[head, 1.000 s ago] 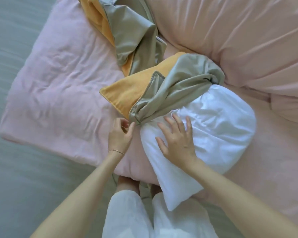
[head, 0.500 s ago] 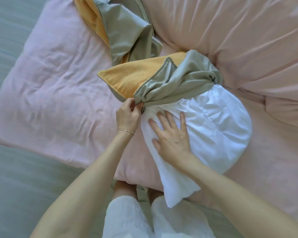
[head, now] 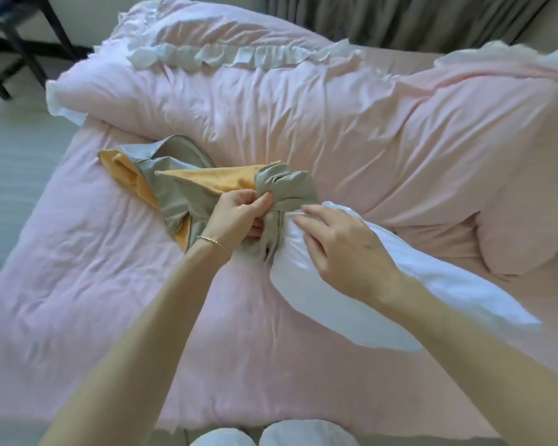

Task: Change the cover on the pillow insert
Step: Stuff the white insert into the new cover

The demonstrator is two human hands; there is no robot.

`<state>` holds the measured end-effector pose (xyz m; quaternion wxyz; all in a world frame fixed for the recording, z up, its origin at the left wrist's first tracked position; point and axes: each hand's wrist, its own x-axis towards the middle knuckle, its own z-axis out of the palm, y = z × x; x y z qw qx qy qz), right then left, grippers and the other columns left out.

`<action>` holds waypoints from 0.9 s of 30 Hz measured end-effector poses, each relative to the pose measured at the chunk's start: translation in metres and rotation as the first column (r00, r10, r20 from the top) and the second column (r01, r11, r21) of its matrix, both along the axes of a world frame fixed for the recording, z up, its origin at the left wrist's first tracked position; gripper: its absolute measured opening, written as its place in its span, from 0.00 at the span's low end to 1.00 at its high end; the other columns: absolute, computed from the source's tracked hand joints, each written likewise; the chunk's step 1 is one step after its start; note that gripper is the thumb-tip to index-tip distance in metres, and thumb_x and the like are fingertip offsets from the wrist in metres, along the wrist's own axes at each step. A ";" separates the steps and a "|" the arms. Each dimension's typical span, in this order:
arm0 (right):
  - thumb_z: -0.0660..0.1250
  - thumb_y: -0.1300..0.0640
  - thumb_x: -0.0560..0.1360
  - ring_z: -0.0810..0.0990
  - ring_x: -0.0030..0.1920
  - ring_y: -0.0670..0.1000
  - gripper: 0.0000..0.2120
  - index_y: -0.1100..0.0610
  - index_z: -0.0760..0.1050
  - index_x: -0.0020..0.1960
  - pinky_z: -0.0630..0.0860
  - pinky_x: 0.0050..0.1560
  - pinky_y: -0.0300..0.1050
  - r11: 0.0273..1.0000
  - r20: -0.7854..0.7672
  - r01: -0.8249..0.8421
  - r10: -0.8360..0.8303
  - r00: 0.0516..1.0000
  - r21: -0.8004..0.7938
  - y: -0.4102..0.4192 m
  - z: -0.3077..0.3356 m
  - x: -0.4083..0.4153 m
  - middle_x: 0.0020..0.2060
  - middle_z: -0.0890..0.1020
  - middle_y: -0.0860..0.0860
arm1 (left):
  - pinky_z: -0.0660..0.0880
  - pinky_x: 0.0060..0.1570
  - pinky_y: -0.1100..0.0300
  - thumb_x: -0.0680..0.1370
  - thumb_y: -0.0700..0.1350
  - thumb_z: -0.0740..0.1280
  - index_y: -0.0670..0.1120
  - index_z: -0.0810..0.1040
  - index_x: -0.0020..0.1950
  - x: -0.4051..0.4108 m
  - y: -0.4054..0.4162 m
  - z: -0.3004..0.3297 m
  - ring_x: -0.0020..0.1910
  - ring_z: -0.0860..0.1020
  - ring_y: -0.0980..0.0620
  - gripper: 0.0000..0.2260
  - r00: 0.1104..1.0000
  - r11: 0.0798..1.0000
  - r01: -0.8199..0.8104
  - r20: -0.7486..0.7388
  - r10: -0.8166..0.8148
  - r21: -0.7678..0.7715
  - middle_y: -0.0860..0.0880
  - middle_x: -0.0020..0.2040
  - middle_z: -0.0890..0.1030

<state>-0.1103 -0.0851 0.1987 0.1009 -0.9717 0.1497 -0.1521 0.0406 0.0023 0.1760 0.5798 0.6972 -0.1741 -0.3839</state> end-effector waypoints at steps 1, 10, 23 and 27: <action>0.55 0.55 0.74 0.80 0.50 0.59 0.17 0.59 0.79 0.52 0.76 0.53 0.54 0.999 0.025 -0.016 0.017 1.000 -0.036 0.003 0.002 0.000 0.52 0.81 0.56 | 0.72 0.25 0.66 0.78 0.43 0.63 0.43 0.72 0.35 0.007 0.002 0.001 0.23 0.72 0.57 0.12 1.000 0.999 -0.014 -0.011 0.015 0.033 0.49 0.27 0.73; 0.70 0.54 0.67 0.76 0.60 0.59 0.25 0.56 0.75 0.63 0.74 0.54 0.60 0.937 -0.235 -0.216 0.152 0.960 -0.274 0.027 -0.064 0.019 0.62 0.77 0.55 | 0.73 0.42 0.57 0.68 0.53 0.71 0.47 0.75 0.36 0.042 0.022 -0.036 0.36 0.75 0.50 0.11 0.934 0.921 -0.291 0.288 0.213 0.261 0.50 0.33 0.77; 0.52 0.45 0.74 0.76 0.60 0.57 0.26 0.59 0.74 0.64 0.76 0.50 0.52 0.983 -0.184 0.030 -0.063 0.981 -0.179 -0.039 -0.076 0.005 0.63 0.76 0.55 | 0.66 0.47 0.72 0.74 0.34 0.65 0.38 0.81 0.50 -0.015 -0.032 -0.054 0.46 0.80 0.46 0.07 0.734 0.967 -0.242 0.666 0.133 0.074 0.42 0.47 0.83; 0.54 0.47 0.73 0.76 0.61 0.58 0.25 0.59 0.76 0.61 0.76 0.49 0.53 0.988 -0.195 0.000 -0.030 0.980 -0.156 -0.050 -0.078 -0.002 0.62 0.77 0.56 | 0.65 0.47 0.69 0.74 0.38 0.67 0.39 0.81 0.49 -0.013 -0.061 -0.054 0.48 0.78 0.45 0.07 0.730 0.957 -0.252 0.678 0.089 0.146 0.43 0.47 0.81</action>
